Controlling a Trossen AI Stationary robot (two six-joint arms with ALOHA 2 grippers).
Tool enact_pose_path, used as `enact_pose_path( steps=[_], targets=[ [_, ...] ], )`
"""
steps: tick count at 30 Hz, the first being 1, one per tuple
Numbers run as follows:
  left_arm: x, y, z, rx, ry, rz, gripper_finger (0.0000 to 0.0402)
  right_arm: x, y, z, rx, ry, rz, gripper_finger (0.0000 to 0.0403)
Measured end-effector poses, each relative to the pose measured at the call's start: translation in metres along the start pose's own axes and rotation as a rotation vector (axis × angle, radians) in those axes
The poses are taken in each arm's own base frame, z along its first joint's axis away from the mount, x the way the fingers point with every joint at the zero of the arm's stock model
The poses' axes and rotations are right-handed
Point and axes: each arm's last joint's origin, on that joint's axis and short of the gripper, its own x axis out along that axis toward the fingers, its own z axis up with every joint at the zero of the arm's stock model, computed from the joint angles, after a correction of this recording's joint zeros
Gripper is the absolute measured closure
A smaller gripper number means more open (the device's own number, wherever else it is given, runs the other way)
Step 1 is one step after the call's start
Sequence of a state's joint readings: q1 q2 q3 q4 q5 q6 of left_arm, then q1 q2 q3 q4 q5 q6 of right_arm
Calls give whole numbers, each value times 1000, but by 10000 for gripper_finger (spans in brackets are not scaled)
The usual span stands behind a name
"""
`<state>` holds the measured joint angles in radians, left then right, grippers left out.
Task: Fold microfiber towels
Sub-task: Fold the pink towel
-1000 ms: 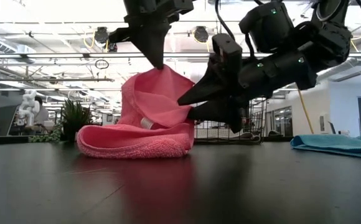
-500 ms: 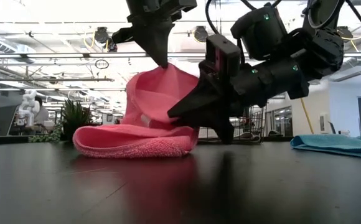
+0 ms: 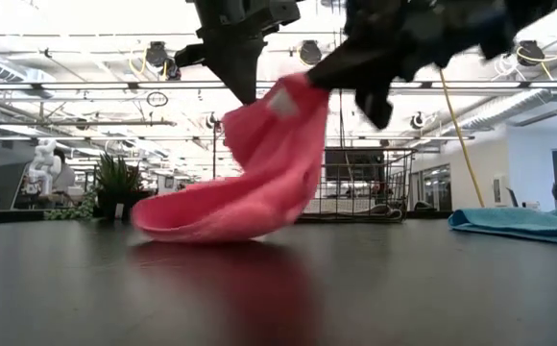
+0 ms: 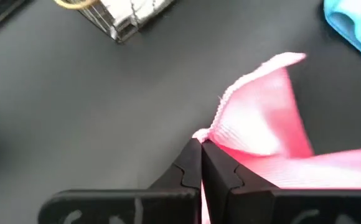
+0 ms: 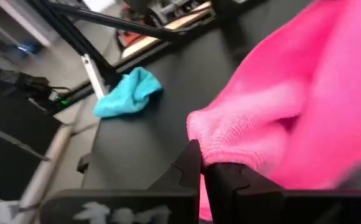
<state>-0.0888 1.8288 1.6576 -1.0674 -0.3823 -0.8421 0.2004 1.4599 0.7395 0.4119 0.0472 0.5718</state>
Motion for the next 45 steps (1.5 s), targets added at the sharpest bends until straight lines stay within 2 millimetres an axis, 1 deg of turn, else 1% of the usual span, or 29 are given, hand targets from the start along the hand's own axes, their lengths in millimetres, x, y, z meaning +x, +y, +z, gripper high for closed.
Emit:
enact_pose_path(
  steps=[2,5,10,14,17,20,24,26,29,32,34,36,38,39,41,43,45],
  targets=[
    [-4,1,3,-11,-43,2,399,-19,7,7,-18,-6,-33,402],
    [-17,7,7,-30,-116,11,400,-46,15,16,-26,-40,-68,402],
    [-50,17,19,-99,-302,-34,400,-81,23,31,-27,-131,-72,402],
    [-79,22,26,-121,-451,-101,400,-97,25,40,-35,-211,-76,402],
    [-96,26,27,-120,-516,-132,400,-101,31,45,-24,-265,-19,402],
    [-103,29,29,-115,-552,-131,400,-106,37,53,-103,-308,73,403],
    [-104,34,33,-120,-570,-114,400,-128,42,82,-164,-430,68,403],
    [-103,34,33,-125,-566,-112,400,-137,45,89,-153,-456,81,403],
    [-103,33,30,-110,-539,-124,400,-139,52,87,-102,-415,169,403],
    [-102,32,22,-99,-498,-111,400,-138,57,81,-76,-376,195,403],
    [-102,33,18,-96,-475,-97,400,-138,56,81,-89,-380,173,403],
    [-101,33,16,-89,-468,-78,401,-142,50,85,-102,-421,102,403],
    [-101,33,16,-91,-472,-74,401,-145,45,90,-45,-463,71,403],
    [-101,33,16,-98,-470,-77,401,-143,44,90,-1,-452,90,403],
    [-102,32,14,-121,-453,-109,401,-133,49,85,45,-384,164,403],
    [-104,27,9,-133,-430,-154,401,-121,56,78,50,-324,222,403],
    [-108,20,2,-123,-422,-186,401,-111,57,72,37,-286,222,403]
  ],
)
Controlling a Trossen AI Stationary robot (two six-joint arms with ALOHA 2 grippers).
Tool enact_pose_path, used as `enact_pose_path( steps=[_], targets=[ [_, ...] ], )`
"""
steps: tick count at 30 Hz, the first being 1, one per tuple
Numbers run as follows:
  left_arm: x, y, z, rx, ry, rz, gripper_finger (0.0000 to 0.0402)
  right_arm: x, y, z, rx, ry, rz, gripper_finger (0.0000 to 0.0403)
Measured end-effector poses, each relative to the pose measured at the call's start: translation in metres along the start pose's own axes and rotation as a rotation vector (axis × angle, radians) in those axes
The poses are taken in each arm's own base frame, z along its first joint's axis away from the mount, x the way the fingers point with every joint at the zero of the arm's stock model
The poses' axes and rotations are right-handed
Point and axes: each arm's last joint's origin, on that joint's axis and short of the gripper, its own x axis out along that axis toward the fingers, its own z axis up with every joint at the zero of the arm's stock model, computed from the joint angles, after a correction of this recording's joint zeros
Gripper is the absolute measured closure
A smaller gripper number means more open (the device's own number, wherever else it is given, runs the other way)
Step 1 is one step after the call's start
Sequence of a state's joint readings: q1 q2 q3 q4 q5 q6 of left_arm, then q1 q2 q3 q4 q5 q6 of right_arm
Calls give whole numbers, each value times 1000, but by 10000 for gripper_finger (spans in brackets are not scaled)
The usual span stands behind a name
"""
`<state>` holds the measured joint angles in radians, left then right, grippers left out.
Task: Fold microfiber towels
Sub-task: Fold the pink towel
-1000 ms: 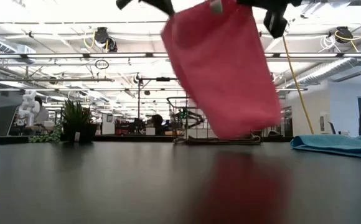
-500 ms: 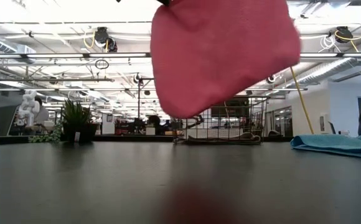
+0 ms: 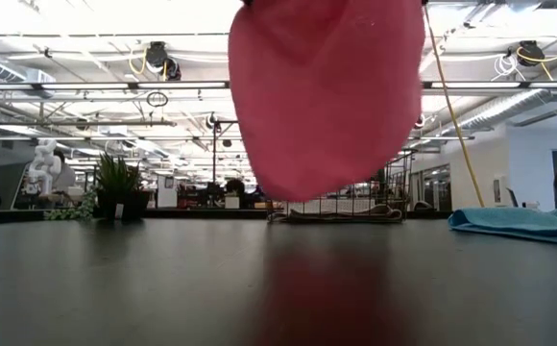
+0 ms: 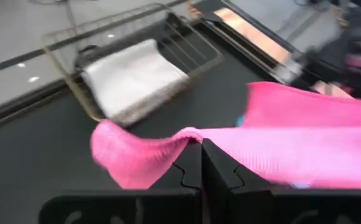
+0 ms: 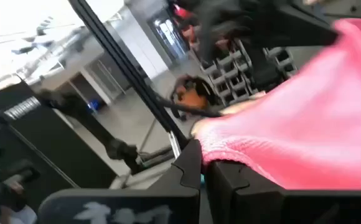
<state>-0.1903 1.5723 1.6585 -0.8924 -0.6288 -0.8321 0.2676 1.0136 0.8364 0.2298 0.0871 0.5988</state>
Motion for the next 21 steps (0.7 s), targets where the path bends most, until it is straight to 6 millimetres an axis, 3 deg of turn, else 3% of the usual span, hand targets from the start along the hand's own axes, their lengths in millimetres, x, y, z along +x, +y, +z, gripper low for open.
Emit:
enact_pose_path(
  steps=[3,6,10,14,21],
  targets=[
    [-6,-3,-3,62,-68,50,401,-1,-10,12,-98,-65,-49,403],
    [-16,15,11,106,-185,176,401,-12,-30,38,-163,-181,-147,403],
    [-26,38,33,32,-208,176,401,-32,-48,63,-131,-252,-158,403],
    [-24,42,33,58,-162,171,401,-29,-53,52,-55,-80,-89,403],
    [-3,46,15,128,-16,285,401,-26,-74,35,-52,85,-267,403]
  ],
)
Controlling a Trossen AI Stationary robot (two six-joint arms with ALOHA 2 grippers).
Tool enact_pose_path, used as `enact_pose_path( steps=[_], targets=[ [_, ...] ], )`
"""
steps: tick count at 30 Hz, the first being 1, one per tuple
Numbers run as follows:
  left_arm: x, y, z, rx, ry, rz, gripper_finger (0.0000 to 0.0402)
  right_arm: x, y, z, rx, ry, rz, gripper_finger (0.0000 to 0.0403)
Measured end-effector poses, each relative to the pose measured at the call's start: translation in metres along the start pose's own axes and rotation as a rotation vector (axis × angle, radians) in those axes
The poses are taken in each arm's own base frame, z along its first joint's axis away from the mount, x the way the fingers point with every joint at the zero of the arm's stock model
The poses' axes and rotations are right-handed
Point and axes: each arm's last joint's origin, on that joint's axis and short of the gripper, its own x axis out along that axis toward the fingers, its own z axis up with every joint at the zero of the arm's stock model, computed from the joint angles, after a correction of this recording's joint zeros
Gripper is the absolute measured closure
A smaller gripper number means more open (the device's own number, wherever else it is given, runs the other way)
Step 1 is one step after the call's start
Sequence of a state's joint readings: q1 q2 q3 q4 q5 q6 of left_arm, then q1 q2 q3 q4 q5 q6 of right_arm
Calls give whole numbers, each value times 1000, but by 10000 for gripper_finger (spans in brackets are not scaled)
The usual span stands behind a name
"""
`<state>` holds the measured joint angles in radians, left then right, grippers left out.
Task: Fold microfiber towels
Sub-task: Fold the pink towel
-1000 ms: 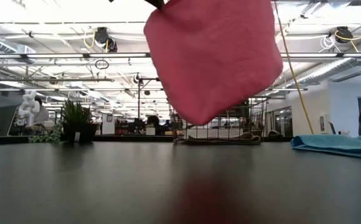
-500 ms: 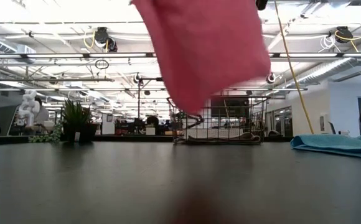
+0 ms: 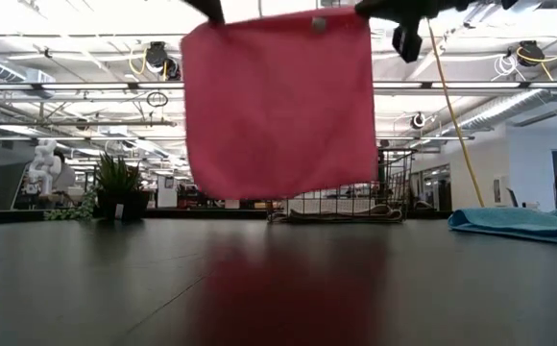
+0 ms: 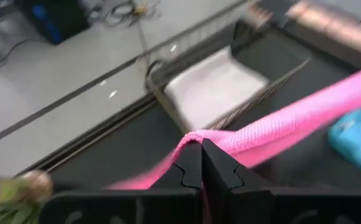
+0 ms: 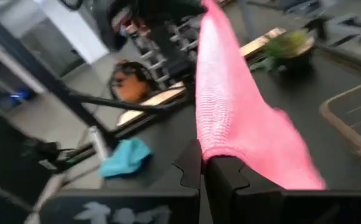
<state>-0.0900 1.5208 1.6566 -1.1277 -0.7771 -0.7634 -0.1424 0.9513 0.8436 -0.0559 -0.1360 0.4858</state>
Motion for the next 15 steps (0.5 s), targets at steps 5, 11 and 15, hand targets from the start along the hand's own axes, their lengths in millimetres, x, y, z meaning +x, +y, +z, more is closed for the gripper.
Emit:
enact_pose_path(
  steps=[5,11,15],
  targets=[
    [13,2,1,1,41,38,401,-3,-17,7,-18,-23,-76,403],
    [21,2,2,9,73,23,401,-5,-25,5,-15,33,-93,403],
    [25,-8,-5,20,135,-17,401,-3,-21,-10,-1,158,-101,403]
  ],
)
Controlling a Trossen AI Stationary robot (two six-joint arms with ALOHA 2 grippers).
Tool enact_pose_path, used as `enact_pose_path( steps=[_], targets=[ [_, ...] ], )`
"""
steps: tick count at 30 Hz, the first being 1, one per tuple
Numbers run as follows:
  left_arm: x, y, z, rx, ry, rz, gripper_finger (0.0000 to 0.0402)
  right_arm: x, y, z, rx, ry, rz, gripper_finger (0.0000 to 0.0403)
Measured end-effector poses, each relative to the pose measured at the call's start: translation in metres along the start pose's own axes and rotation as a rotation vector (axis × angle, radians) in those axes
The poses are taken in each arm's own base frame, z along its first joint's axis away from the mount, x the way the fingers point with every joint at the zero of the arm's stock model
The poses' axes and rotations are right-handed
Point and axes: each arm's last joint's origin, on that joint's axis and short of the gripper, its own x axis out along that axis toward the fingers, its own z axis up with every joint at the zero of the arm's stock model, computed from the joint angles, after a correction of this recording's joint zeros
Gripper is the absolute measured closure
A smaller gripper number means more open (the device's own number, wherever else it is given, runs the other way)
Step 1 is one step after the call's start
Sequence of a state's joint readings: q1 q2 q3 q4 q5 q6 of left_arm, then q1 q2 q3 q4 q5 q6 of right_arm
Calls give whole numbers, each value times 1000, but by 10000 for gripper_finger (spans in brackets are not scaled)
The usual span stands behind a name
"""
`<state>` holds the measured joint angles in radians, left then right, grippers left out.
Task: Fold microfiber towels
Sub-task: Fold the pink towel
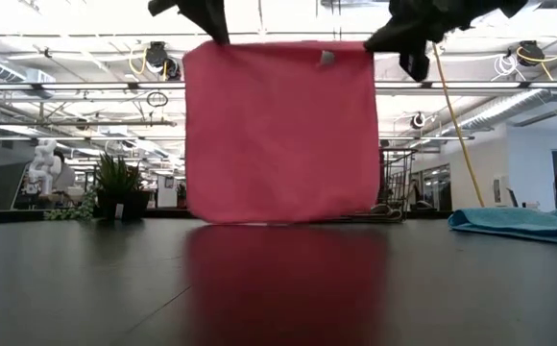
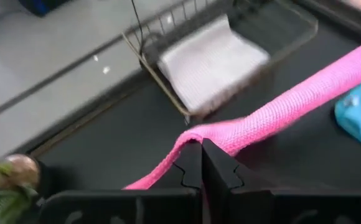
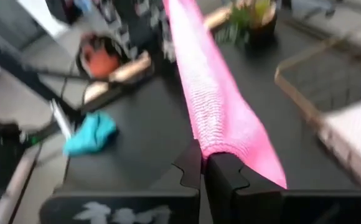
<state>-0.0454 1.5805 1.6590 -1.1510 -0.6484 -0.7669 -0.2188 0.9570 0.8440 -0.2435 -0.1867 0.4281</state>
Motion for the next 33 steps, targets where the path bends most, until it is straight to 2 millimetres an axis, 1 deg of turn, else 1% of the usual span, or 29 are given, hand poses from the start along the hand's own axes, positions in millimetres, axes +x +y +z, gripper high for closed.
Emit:
enact_pose_path(
  steps=[5,9,11,13,17,20,24,27,29,33],
  targets=[
    [18,-29,-21,65,135,-39,401,6,12,-18,26,147,21,403],
    [37,-59,-46,122,274,-77,401,12,27,-30,45,218,69,403],
    [43,-72,-59,144,340,-100,401,16,35,-36,56,253,94,403],
    [46,-83,-70,154,391,-115,401,22,40,-47,72,288,112,403],
    [46,-96,-86,144,447,-142,401,37,44,-78,129,365,130,403],
    [39,-103,-93,120,459,-166,401,48,45,-101,175,398,154,403],
    [27,-113,-103,103,477,-230,401,57,47,-126,240,422,193,403],
    [19,-121,-112,110,480,-266,401,60,51,-140,272,435,228,403],
    [17,-127,-120,124,491,-272,401,61,53,-146,284,452,236,403],
    [22,-138,-137,151,521,-268,401,64,56,-155,272,487,231,403]
  ],
)
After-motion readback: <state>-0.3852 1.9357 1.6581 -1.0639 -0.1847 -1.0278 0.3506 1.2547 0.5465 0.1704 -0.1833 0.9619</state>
